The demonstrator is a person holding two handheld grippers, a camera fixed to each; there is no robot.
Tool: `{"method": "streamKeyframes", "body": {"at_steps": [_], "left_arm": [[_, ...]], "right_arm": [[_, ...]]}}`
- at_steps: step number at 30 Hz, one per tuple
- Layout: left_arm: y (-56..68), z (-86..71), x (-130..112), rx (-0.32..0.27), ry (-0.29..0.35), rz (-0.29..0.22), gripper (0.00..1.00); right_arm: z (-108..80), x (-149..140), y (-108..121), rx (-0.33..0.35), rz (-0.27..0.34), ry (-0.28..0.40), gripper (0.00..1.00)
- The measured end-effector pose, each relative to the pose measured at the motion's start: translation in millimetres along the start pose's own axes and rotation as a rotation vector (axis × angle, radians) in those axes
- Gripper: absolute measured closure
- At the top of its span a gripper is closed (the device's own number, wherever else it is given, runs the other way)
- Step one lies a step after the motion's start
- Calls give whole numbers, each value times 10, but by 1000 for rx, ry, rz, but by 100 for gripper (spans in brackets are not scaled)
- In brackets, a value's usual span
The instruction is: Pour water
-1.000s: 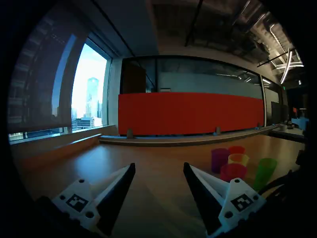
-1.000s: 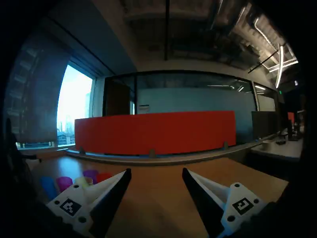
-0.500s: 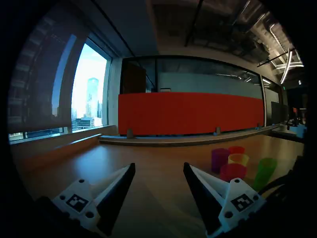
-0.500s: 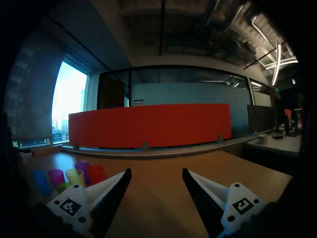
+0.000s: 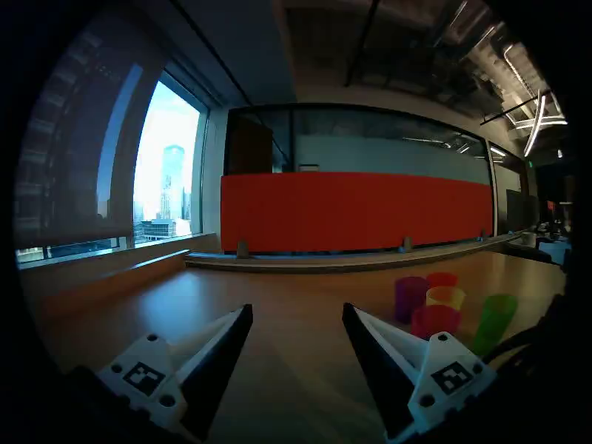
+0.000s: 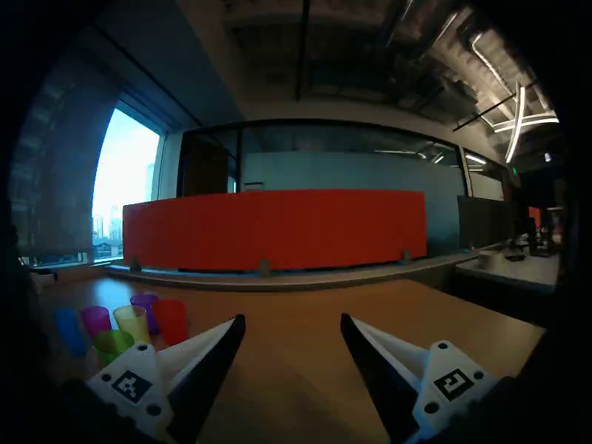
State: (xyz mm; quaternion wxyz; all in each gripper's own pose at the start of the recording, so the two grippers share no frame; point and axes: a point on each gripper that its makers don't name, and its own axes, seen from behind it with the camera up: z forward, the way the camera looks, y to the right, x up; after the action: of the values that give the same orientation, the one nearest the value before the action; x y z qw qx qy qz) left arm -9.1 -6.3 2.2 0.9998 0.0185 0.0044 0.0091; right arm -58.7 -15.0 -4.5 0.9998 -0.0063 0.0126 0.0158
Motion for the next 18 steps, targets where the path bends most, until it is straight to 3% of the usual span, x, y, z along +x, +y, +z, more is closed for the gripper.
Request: {"method": "streamKeyframes", "body": {"at_steps": [18], "left_arm": [[-1,1,0,0,0,0,10]], "right_arm": [[23,-55,-39,0,-32,-23,0]]}}
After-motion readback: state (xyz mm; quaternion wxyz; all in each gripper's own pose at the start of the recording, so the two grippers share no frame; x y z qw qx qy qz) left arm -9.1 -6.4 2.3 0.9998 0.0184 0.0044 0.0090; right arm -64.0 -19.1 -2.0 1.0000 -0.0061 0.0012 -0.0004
